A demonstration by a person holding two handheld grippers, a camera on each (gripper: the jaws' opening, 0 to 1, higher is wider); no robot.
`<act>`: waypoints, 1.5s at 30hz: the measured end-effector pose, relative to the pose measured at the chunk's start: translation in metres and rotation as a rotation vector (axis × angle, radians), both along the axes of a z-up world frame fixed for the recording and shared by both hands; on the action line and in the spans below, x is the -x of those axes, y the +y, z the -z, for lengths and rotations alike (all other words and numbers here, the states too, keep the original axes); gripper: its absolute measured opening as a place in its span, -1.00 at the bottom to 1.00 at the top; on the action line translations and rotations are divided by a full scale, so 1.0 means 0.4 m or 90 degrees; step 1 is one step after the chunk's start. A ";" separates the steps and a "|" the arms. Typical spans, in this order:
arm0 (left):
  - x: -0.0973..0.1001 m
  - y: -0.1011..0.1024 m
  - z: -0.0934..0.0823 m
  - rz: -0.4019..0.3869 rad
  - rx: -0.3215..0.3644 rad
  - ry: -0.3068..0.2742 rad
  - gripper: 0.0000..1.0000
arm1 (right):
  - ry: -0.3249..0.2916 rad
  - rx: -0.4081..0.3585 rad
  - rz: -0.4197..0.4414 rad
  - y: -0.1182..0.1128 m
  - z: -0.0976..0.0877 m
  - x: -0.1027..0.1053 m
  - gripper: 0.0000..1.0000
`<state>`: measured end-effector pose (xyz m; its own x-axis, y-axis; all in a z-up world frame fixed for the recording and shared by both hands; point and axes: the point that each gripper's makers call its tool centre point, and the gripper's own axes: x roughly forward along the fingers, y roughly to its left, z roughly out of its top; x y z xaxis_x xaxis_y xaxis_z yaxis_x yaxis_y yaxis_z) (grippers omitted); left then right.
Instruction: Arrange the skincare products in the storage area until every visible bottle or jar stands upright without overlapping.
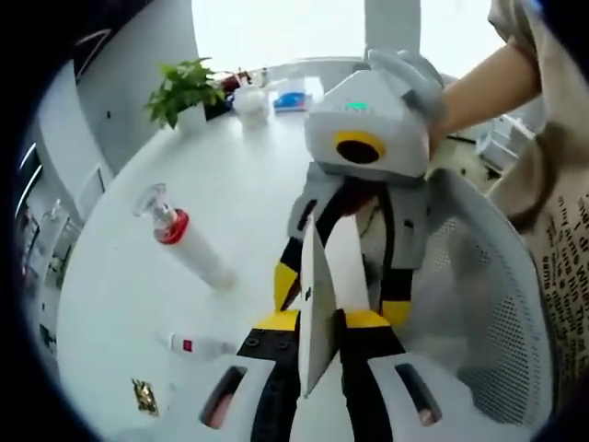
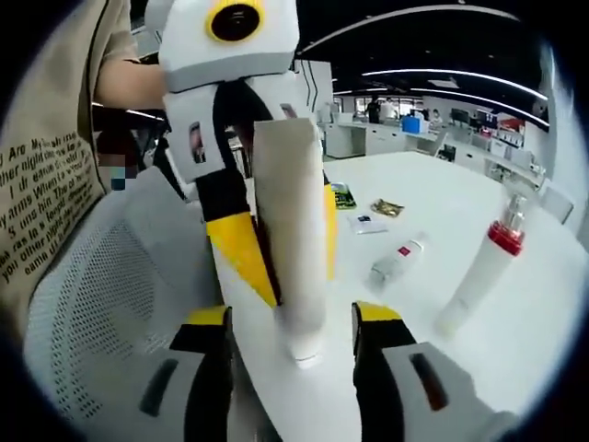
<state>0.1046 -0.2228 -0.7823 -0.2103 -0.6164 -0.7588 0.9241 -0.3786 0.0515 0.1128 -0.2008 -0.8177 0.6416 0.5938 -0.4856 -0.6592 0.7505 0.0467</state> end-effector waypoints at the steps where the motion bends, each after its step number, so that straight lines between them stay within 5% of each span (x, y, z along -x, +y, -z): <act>1: -0.003 -0.003 0.000 0.001 0.001 -0.001 -0.79 | 0.003 0.001 0.010 -0.006 0.002 0.001 0.14; 26: -0.136 -0.135 -0.013 -0.013 0.028 0.005 -0.79 | 0.001 -0.055 0.234 -0.170 -0.044 0.025 0.83; 34: -0.199 -0.175 -0.015 -0.006 0.033 -0.014 -0.78 | -0.013 -0.094 0.295 -0.200 -0.086 0.039 0.96; 45: -0.271 -0.187 0.000 -0.013 0.036 -0.024 -0.78 | -0.007 -0.091 0.346 -0.206 -0.073 0.093 0.99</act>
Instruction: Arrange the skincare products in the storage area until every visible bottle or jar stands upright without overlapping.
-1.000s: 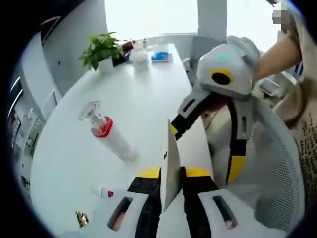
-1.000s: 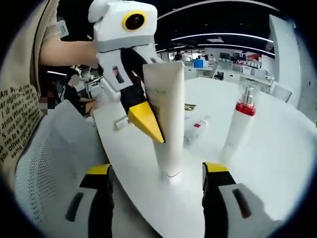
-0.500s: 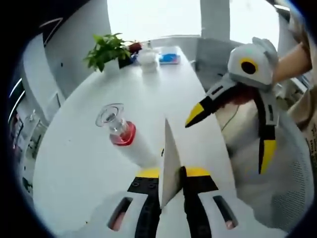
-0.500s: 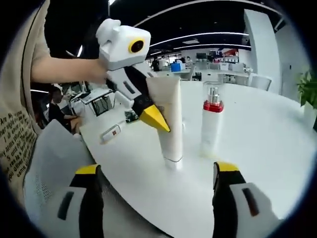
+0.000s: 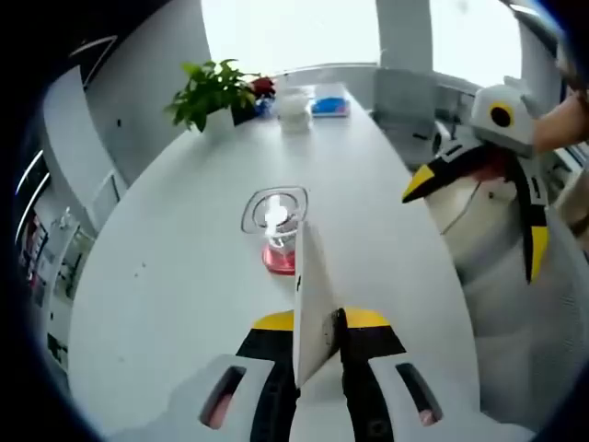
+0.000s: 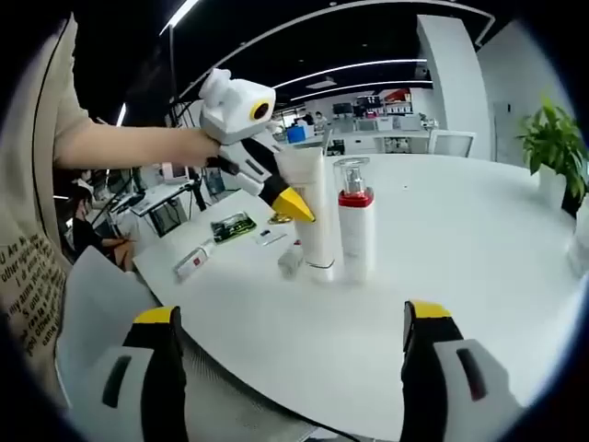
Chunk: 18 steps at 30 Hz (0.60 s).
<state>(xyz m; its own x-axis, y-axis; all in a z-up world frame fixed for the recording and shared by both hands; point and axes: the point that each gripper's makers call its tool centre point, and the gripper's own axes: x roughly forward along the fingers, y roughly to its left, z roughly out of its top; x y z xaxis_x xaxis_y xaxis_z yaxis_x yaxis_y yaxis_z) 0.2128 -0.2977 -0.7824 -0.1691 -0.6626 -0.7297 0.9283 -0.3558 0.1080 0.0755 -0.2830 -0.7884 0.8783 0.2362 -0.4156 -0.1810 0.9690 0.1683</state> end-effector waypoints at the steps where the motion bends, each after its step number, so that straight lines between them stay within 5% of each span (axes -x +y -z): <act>1: -0.004 0.000 0.002 0.000 0.000 0.000 -0.78 | -0.001 -0.001 0.002 0.002 0.000 0.002 0.99; 18: -0.014 0.006 0.012 0.010 -0.009 -0.008 -0.74 | -0.005 -0.004 0.008 0.017 0.008 0.011 0.99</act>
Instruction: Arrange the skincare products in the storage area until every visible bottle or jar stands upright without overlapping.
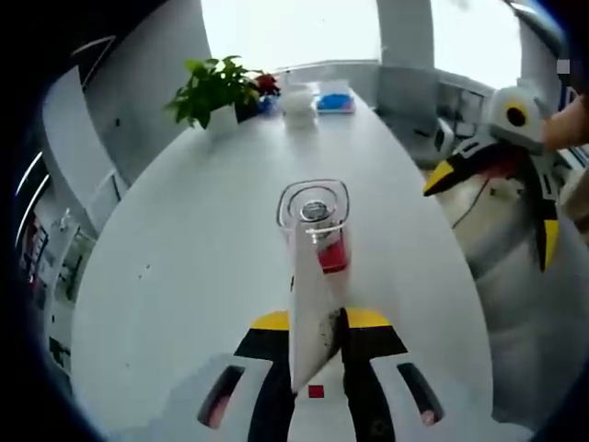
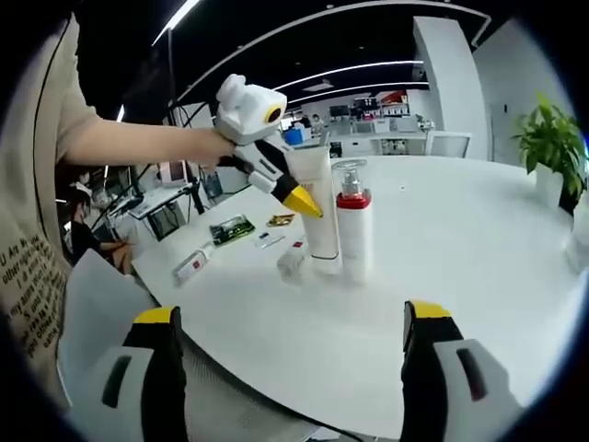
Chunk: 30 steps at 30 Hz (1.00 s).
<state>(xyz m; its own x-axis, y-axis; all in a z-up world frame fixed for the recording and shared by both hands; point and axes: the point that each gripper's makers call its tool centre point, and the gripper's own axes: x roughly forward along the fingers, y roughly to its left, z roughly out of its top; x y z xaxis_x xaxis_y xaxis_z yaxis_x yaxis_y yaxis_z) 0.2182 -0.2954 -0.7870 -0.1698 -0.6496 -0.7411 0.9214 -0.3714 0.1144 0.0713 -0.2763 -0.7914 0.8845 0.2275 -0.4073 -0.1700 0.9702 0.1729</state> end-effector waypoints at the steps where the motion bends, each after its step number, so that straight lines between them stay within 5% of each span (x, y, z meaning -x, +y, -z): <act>1: 0.003 0.001 0.003 0.005 -0.004 -0.002 -0.74 | 0.001 0.000 0.000 -0.001 0.000 0.000 0.99; 9: -0.001 0.002 0.018 0.002 -0.012 0.001 -0.67 | 0.007 -0.002 0.007 -0.011 0.005 0.003 0.99; 14: -0.021 0.003 0.013 -0.033 -0.001 0.016 -0.25 | 0.007 -0.002 0.007 -0.013 0.004 0.002 0.99; 30: -0.022 0.091 0.000 -0.103 -0.003 0.049 0.10 | -0.009 0.011 -0.009 -0.009 -0.039 -0.020 0.99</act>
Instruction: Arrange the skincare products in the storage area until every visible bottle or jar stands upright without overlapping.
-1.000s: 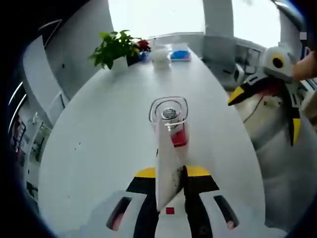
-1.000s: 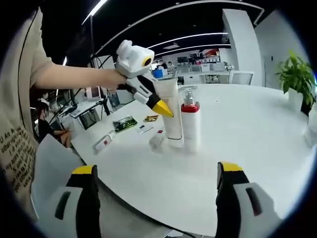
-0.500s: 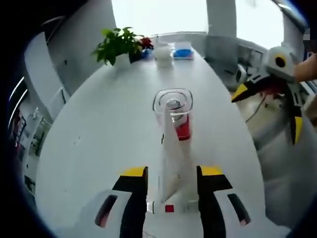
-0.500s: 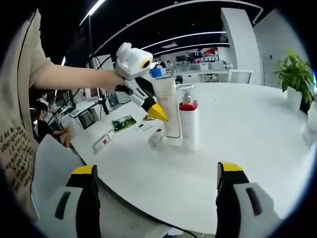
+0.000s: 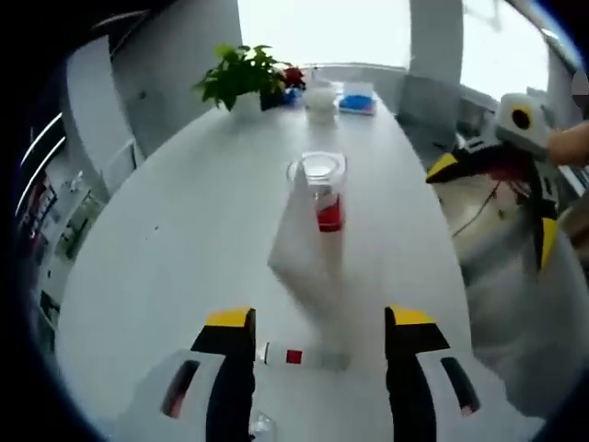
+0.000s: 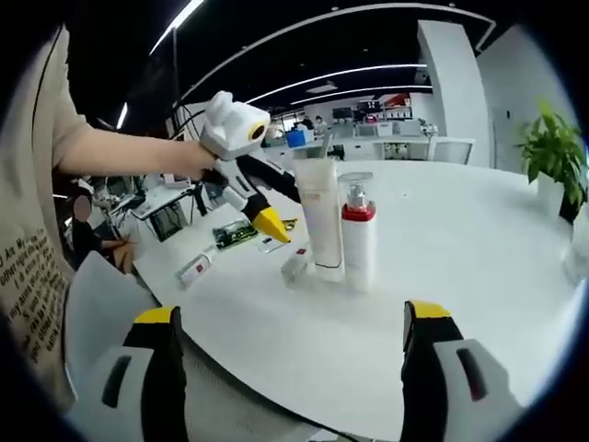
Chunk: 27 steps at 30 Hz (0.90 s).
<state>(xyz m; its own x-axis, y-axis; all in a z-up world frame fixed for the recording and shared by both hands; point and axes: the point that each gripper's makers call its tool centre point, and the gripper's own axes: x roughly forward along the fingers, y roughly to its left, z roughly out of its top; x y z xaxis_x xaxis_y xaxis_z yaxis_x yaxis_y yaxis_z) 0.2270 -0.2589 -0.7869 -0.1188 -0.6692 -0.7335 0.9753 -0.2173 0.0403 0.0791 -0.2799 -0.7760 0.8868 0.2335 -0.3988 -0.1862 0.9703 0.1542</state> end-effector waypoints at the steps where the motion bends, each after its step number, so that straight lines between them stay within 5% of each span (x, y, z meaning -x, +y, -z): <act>1: 0.003 0.010 -0.002 -0.006 0.002 0.004 0.12 | -0.002 0.001 -0.001 0.001 -0.004 0.000 0.99; 16: 0.036 0.152 -0.009 -0.075 0.012 0.033 0.45 | -0.011 -0.003 -0.010 0.044 -0.034 0.008 0.99; 27: 0.057 0.274 -0.020 -0.179 0.034 0.055 0.72 | -0.008 -0.006 -0.024 0.083 -0.035 0.005 0.99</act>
